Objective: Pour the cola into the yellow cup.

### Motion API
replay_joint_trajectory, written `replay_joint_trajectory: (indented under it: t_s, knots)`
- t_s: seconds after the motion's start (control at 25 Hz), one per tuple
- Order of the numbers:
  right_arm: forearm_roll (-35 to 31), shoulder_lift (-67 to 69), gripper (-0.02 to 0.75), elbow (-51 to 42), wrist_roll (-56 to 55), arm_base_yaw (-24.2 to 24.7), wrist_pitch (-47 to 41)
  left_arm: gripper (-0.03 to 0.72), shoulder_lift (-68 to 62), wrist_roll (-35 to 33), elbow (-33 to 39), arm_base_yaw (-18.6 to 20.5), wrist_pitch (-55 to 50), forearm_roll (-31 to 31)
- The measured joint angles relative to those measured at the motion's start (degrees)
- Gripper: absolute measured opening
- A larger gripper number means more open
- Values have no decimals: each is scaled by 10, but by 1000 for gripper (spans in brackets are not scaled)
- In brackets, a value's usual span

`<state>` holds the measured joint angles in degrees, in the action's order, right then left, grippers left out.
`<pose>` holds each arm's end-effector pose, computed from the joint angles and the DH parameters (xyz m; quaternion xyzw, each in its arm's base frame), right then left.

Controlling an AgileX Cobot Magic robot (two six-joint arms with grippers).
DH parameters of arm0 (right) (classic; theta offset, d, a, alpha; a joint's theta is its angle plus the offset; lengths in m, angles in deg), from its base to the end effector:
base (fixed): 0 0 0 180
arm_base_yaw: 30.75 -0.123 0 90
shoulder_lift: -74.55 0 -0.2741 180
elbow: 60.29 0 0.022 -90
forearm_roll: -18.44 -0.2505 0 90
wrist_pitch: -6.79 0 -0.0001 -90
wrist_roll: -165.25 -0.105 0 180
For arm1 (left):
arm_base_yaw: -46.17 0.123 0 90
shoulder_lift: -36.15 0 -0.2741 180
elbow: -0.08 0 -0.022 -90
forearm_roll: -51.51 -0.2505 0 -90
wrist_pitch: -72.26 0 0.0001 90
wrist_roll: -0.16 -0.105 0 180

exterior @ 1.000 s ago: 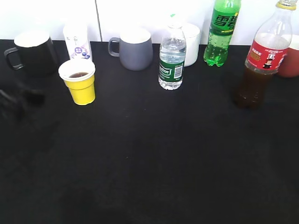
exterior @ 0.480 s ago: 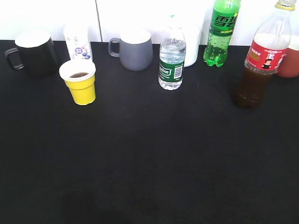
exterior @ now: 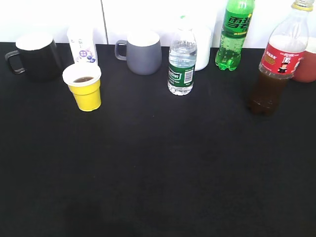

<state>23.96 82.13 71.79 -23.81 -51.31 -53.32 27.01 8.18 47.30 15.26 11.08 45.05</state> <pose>0.0187 -0.0023 0.2740 -0.0828 0.8412 0.0895 0.5268 0.0212 -0.0006 0.2755 0.1671 0.8372 -0.1194 0.5068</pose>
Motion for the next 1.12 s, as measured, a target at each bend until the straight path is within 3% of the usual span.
replay_joint_trajectory:
  t_s: [0.28,0.36,0.6,0.84,1.12]
  knots:
    - [0,0,586,0,-1,0,2,534,0,0,0,3,1,2]
    - [0,0,586,0,-1,14,2,533,0,0,0,35,1,2]
    - [0,0,586,0,-2,145,2,531,15,0,1,171,1,2]
    - [-2,0,586,0,-2,158,3,517,15,0,1,256,1,2]
    - [-2,-1,586,0,-2,169,4,489,15,0,1,275,1,2]
